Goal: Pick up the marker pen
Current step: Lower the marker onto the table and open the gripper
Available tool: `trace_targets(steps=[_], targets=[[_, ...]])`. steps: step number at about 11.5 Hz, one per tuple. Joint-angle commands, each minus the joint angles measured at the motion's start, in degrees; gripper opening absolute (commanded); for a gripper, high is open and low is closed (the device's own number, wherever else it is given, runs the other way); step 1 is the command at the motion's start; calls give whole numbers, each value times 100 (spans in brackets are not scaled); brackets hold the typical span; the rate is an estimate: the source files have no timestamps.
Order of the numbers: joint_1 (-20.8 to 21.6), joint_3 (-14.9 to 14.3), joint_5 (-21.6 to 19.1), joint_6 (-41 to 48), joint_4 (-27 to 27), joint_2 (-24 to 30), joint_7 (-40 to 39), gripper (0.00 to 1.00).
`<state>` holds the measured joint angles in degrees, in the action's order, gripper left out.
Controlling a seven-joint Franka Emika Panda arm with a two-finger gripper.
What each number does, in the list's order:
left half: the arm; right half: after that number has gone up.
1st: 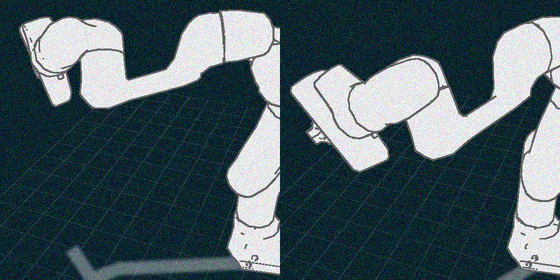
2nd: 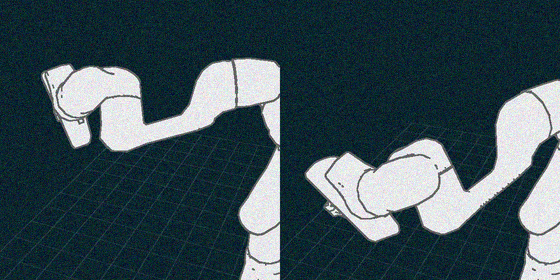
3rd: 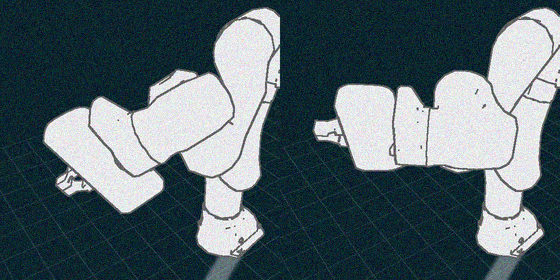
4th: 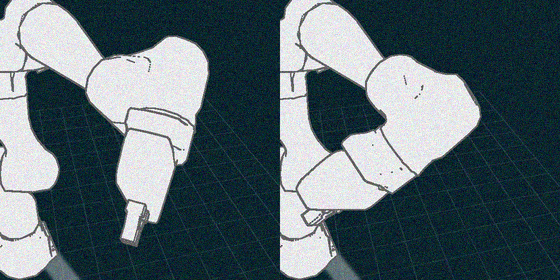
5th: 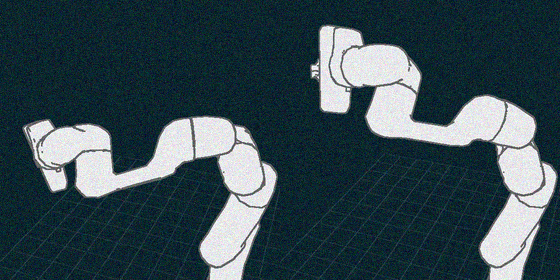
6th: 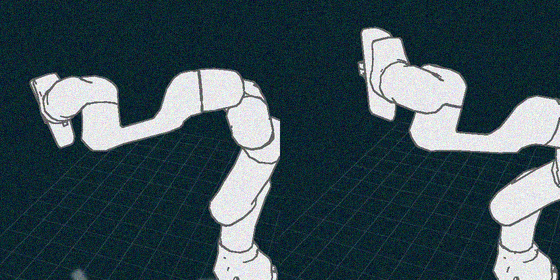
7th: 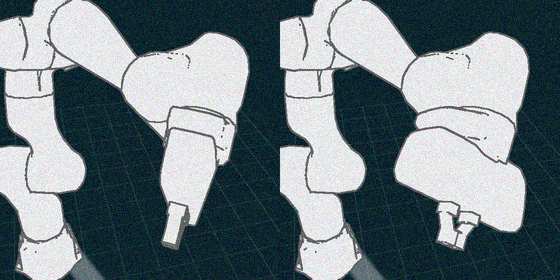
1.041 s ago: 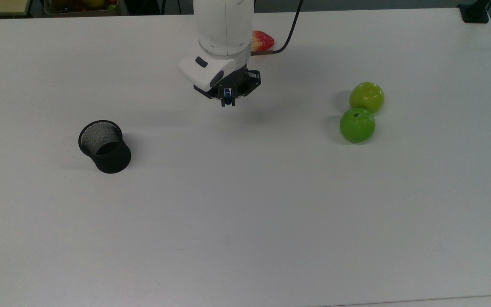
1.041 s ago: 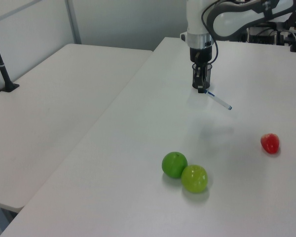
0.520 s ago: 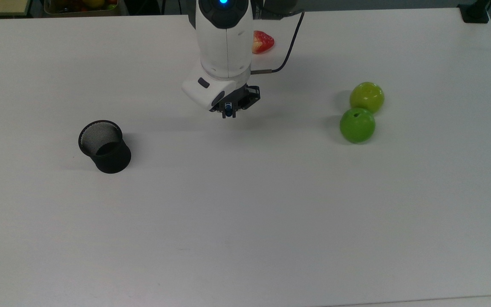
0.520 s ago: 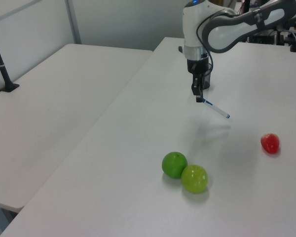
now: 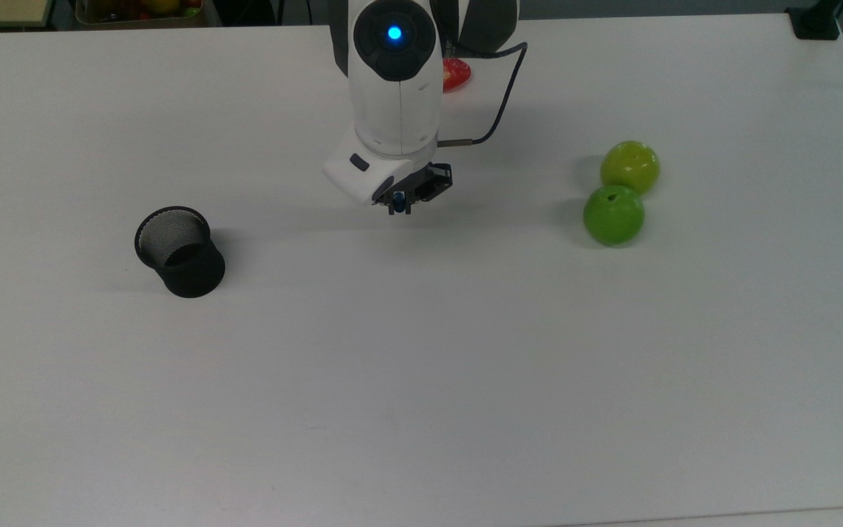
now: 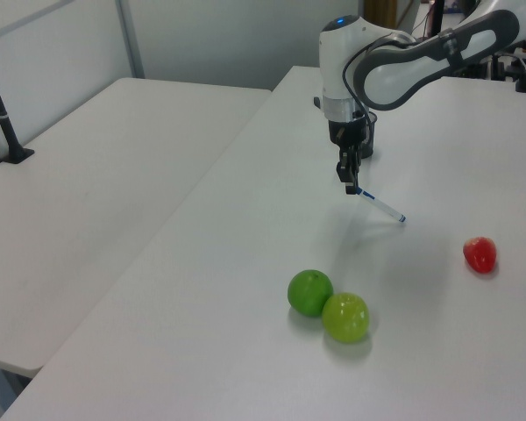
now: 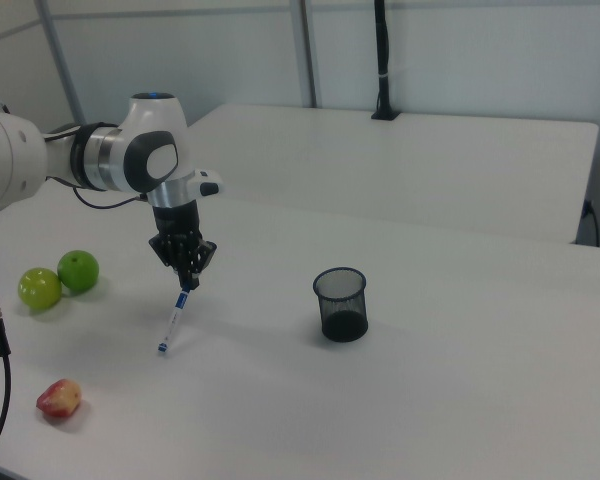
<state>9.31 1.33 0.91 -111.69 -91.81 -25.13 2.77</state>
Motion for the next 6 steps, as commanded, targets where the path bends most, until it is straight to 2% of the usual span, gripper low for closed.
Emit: trace_targets(steps=[1,4,5,6], targets=[[98,-36,50,-142,-30,-9,137,14],[98,-36,59,-142,-39,-9,137,17],[98,-36,59,-134,-39,-9,137,26],[98,-36,59,-133,-30,-9,137,39]])
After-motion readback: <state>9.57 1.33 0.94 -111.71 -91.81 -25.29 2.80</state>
